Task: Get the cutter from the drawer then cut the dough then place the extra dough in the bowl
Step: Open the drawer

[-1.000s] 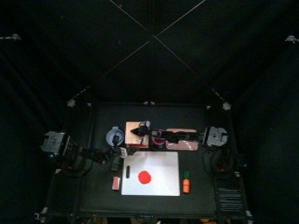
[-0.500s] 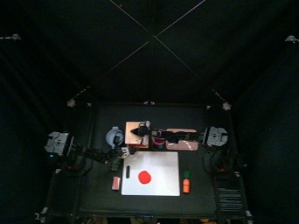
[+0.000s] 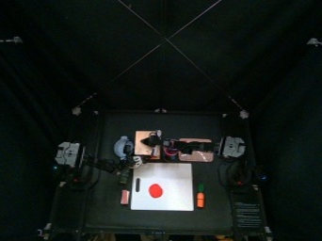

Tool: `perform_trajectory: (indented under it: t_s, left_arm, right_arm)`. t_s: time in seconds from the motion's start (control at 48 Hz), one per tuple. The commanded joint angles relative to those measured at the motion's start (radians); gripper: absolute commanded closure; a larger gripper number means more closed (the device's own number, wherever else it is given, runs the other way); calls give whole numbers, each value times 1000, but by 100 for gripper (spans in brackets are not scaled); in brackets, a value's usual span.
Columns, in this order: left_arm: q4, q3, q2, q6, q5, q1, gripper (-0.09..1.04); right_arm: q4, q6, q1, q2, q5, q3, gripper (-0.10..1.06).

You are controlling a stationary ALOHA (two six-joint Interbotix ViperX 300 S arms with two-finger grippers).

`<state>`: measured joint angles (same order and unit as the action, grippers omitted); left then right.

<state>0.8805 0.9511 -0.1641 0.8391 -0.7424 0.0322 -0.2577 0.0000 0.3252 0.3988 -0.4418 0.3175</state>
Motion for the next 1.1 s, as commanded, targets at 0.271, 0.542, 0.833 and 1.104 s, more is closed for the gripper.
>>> perform_trajectory:
  t_s: [0.271, 0.542, 0.833, 1.104]
  left_arm:
    - [2, -11, 18, -23, 8, -2, 43]
    - [0, -6, 35, -23, 118, 32, 47]
    - [3, -14, 64, -18, 190, 95, 47]
    - [18, -32, 51, -18, 202, 156, 47]
  right_arm:
    - [2, 0, -6, -5, 14, 3, 100]
    - [2, 2, -5, -5, 15, 3, 100]
    - [2, -2, 0, -5, 17, -5, 100]
    - [-3, -5, 6, -5, 17, -21, 100]
